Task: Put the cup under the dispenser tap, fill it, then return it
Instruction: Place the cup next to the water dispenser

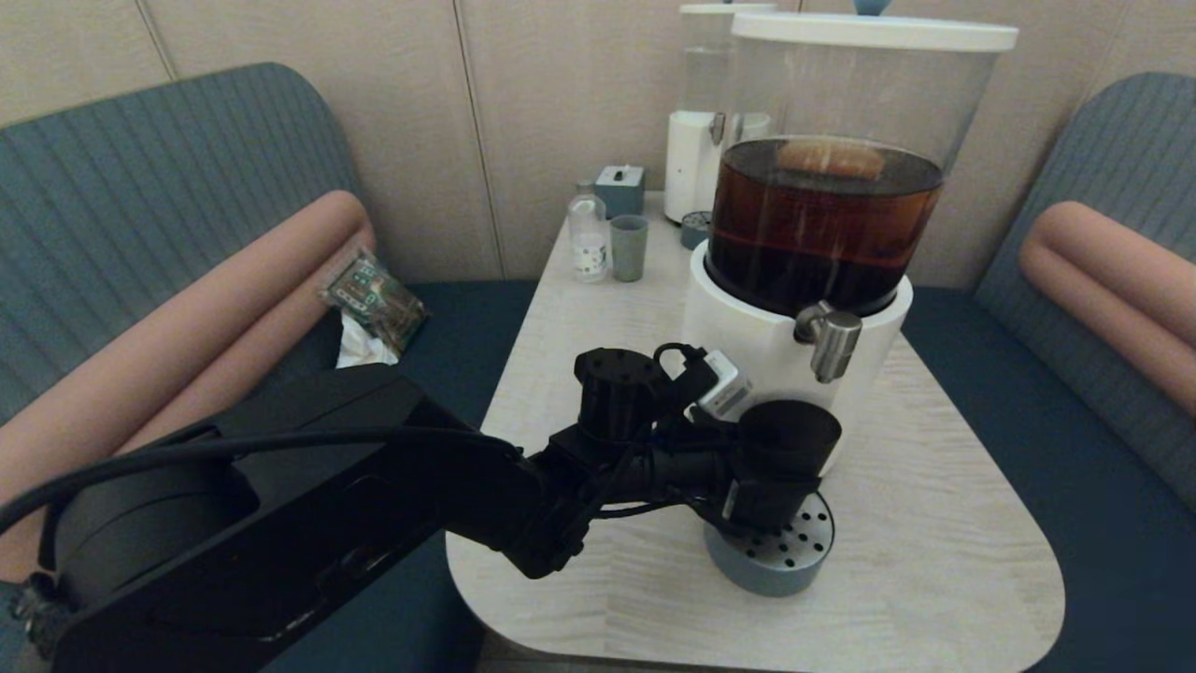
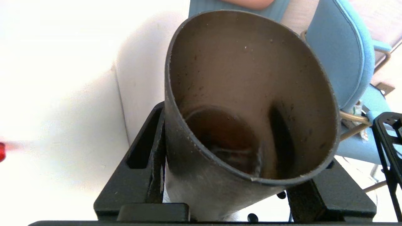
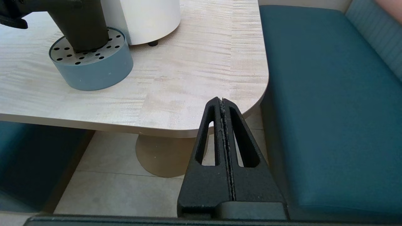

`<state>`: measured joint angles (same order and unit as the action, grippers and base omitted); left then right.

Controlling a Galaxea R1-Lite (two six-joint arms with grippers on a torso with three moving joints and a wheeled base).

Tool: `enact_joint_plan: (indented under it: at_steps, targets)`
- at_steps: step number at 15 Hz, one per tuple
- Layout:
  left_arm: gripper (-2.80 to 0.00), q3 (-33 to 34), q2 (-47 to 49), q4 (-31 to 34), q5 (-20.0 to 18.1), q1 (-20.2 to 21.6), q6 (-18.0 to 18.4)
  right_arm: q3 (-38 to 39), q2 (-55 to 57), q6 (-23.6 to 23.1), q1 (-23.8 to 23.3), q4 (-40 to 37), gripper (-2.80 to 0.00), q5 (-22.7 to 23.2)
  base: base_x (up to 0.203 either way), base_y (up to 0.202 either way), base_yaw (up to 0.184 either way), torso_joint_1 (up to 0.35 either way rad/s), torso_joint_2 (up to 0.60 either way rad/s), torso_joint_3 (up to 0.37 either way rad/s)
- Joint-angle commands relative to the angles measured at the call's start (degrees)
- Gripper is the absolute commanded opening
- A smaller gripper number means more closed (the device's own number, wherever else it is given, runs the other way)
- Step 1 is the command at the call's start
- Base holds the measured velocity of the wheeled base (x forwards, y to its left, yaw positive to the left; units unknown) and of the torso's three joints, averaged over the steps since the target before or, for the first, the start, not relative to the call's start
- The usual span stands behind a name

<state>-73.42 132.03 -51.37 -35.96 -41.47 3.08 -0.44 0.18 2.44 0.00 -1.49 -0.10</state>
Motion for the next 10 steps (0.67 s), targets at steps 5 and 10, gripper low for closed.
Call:
enact_joint_plan:
  at_steps: [5, 10]
  targets:
    - [-2.8, 5.4, -3.9, -0.4, 0.3, 0.1, -0.1, 0.0, 0.1, 0.0, 0.0, 0.0, -2.8, 0.0, 0.0, 0.0, 0.0, 0.0, 0.0, 0.0]
    - [-2.8, 8.4, -7.5, -0.7, 3.5, 0.4, -0.2, 0.0, 0.1, 0.0, 0.0, 0.0, -2.8, 0.0, 0.0, 0.0, 0.0, 0.0, 0.0, 0.0]
